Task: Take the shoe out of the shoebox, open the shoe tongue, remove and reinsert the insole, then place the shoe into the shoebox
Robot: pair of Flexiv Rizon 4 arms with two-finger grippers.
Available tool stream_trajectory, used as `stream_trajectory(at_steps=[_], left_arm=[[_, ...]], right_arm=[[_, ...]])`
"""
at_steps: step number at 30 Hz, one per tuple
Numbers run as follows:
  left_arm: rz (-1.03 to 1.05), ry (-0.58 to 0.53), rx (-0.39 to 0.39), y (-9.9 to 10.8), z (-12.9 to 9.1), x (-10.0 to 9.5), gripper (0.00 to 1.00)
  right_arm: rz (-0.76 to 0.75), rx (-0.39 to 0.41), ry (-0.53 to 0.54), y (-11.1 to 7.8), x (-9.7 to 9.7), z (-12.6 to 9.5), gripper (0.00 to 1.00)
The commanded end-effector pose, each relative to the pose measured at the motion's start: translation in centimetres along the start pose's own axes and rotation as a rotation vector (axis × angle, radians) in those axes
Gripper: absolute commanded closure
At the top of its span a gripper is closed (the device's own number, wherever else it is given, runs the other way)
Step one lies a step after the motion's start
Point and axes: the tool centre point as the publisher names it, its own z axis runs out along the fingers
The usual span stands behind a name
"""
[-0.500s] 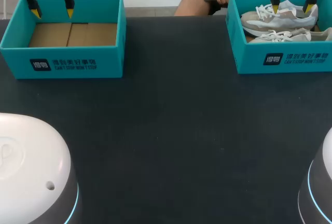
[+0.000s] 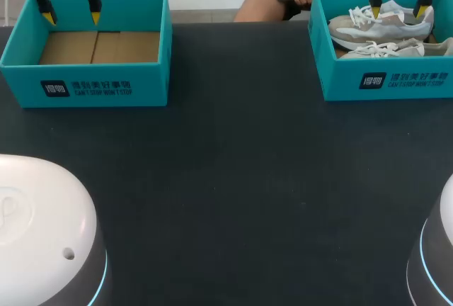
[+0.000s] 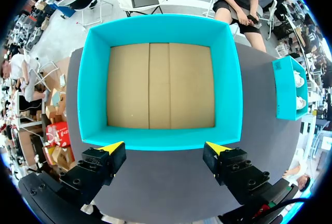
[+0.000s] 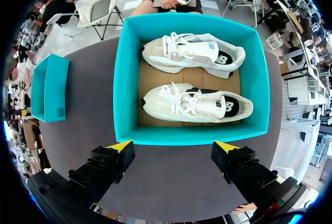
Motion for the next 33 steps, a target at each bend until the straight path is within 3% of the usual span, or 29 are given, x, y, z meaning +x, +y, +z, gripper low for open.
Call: stream_trajectory(at_steps=[1,8,13,16,20,29,31,33], left_arm=[[0.0,0.0,-0.001,0.0,0.0,0.0,0.0],[0.0,0.0,-0.001,0.0,0.0,0.0,0.0],[0.0,0.0,-0.001,0.0,0.0,0.0,0.0],[0.0,0.0,-0.001,0.0,0.0,0.0,0.0],[0.0,0.0,-0.001,0.0,0.0,0.0,0.0],[0.0,0.0,-0.001,0.0,0.0,0.0,0.0],[0.0,0.0,-0.001,0.0,0.0,0.0,0.0],[0.0,0.0,-0.001,0.0,0.0,0.0,0.0]], right_arm=[[0.0,0.0,0.0,0.0,0.0,0.0,0.0],[0.0,0.0,0.0,0.0,0.0,0.0,0.0],[0.094,-0.057,0.011,1.1,-5.3,0.8,0.0],[0.115,-0.087,-0.079,1.7,-8.2,1.3,0.0],[0.13,-0.101,-0.111,2.1,-11.3,2.6,0.0],[0.136,-0.1,-0.164,2.7,-14.7,7.0,0.0],[0.142,-0.097,-0.175,2.9,-15.0,8.0,0.38],[0.147,-0.098,-0.178,3.0,-15.3,9.0,0.35]])
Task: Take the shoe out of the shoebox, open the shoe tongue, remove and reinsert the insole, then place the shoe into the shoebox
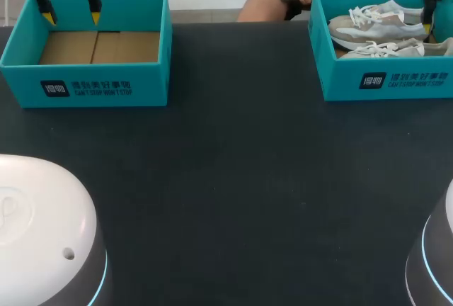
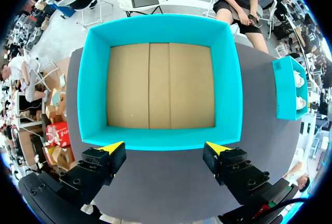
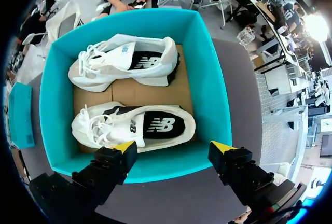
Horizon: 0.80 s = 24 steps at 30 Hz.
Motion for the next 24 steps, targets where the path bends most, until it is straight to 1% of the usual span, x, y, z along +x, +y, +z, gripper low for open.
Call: stream_trajectory(at_steps=[1,2,5,6,8,9,12,18,19,20,23,24], left_arm=[[0.0,0.0,-0.001,0.0,0.0,0.0,0.0],[0.0,0.0,-0.001,0.0,0.0,0.0,0.0],[0.0,0.0,-0.001,0.0,0.0,0.0,0.0],[0.0,0.0,-0.001,0.0,0.0,0.0,0.0],[0.0,0.0,-0.001,0.0,0.0,0.0,0.0],[0.0,0.0,-0.001,0.0,0.0,0.0,0.0],[0.0,0.0,-0.001,0.0,0.0,0.0,0.0],[0.0,0.0,-0.001,0.0,0.0,0.0,0.0],[0.0,0.0,-0.001,0.0,0.0,0.0,0.0],[0.0,0.0,-0.001,0.0,0.0,0.0,0.0],[0.0,0.0,-0.001,0.0,0.0,0.0,0.0],[0.0,0.0,-0.001,0.0,0.0,0.0,0.0]], right_arm=[[0.008,0.006,0.003,0.6,0.0,2.7,0.32],[0.01,0.005,-0.012,0.7,-0.2,3.2,0.34],[0.016,0.007,-0.022,0.9,-0.5,4.2,0.34],[0.011,0.009,-0.033,1.0,-0.7,4.5,0.35],[0.03,0.012,-0.04,1.2,-1.1,5.1,0.32],[0.03,0.011,-0.038,1.2,-1.4,5.3,0.39],[0.033,0.013,-0.052,1.4,-2.0,5.9,0.36],[0.02,0.039,-0.068,1.5,-2.4,7.8,0.36],[0.011,0.044,-0.074,1.5,-2.4,8.1,0.41],[0.008,0.04,-0.091,1.5,-2.4,8.4,0.43],[0.005,0.043,-0.089,1.7,-2.4,9.2,0.47],[0.005,0.047,-0.093,1.8,-2.4,9.5,0.46]])
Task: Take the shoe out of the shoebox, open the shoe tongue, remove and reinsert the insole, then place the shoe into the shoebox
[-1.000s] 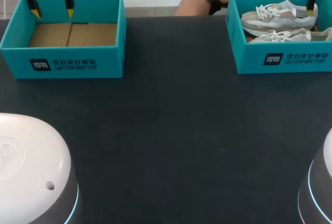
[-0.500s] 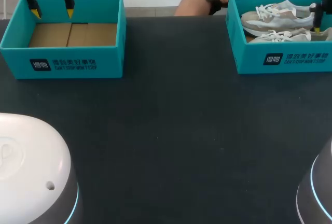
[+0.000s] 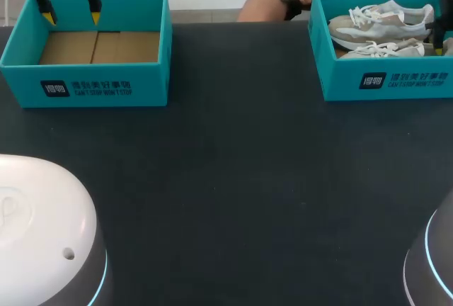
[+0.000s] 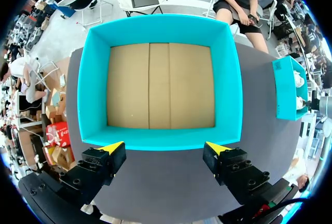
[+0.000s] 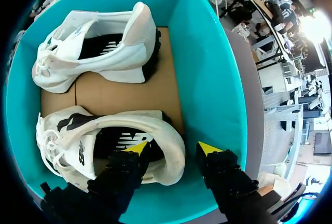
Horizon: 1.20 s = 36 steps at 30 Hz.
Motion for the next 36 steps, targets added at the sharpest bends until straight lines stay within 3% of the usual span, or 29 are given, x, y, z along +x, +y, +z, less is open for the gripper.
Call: stream_trajectory(at_steps=[1,3,4,5,12,16,25,36], left_arm=[[0.0,0.0,-0.001,0.0,0.0,0.0,0.0],[0.0,0.0,-0.001,0.0,0.0,0.0,0.0],[0.0,0.0,-0.001,0.0,0.0,0.0,0.0],[0.0,0.0,-0.001,0.0,0.0,0.0,0.0],[0.0,0.0,-0.001,0.0,0.0,0.0,0.0],[0.0,0.0,-0.001,0.0,0.0,0.0,0.0],[0.0,0.0,-0.001,0.0,0.0,0.0,0.0],[0.0,0.0,-0.001,0.0,0.0,0.0,0.0]], right_arm=[[0.01,0.013,-0.012,0.9,0.3,1.4,0.51],[0.018,0.022,-0.014,1.0,0.0,1.9,0.61],[0.025,0.024,-0.016,0.9,0.0,1.9,0.73],[0.027,0.026,-0.02,0.9,-0.1,2.0,1.0],[0.032,0.028,-0.061,0.4,-0.8,1.9,1.0],[0.025,0.005,-0.088,-0.1,-1.6,0.1,1.0],[-0.044,-0.075,-0.091,-1.2,-3.4,-7.9,1.0],[-0.075,-0.056,-0.07,-4.0,-2.5,-16.7,1.0]])
